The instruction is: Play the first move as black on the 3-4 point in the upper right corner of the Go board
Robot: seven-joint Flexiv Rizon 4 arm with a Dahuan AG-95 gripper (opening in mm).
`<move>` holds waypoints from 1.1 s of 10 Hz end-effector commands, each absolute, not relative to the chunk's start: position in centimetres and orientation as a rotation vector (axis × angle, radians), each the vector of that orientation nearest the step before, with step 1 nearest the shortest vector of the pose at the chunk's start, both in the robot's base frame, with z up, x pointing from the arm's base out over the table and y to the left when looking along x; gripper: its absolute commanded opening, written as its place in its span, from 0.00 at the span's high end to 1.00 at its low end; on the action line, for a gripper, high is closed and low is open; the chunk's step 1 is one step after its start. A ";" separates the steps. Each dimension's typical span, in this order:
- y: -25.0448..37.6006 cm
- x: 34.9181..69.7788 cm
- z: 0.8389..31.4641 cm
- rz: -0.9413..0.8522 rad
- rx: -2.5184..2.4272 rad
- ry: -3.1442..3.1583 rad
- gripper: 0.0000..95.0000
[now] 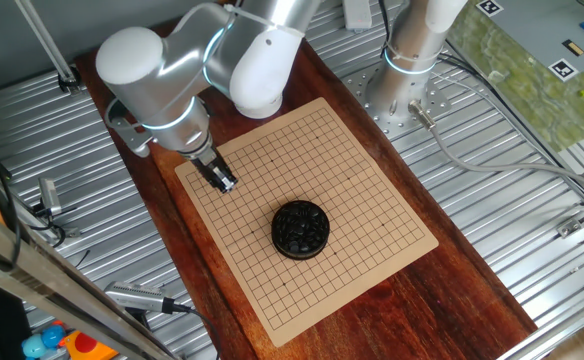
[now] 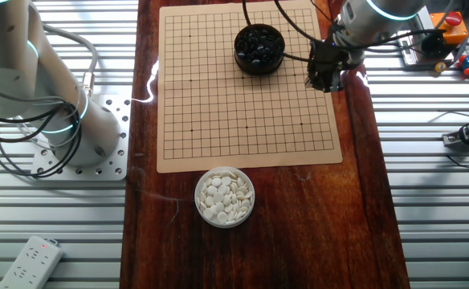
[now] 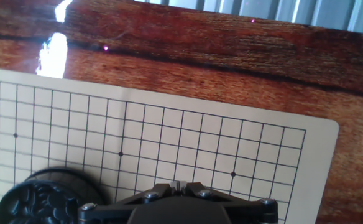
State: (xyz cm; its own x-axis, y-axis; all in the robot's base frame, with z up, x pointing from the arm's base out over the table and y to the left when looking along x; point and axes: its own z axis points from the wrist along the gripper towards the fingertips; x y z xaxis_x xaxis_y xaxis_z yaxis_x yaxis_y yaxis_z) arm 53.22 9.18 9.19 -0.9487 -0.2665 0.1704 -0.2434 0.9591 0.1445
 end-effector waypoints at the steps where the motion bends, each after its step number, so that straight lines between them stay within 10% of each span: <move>1: 9.2 53.4 9.2 -0.161 0.570 -2.887 1.00; 11: 9.2 53.4 9.2 -0.179 0.629 -2.872 1.00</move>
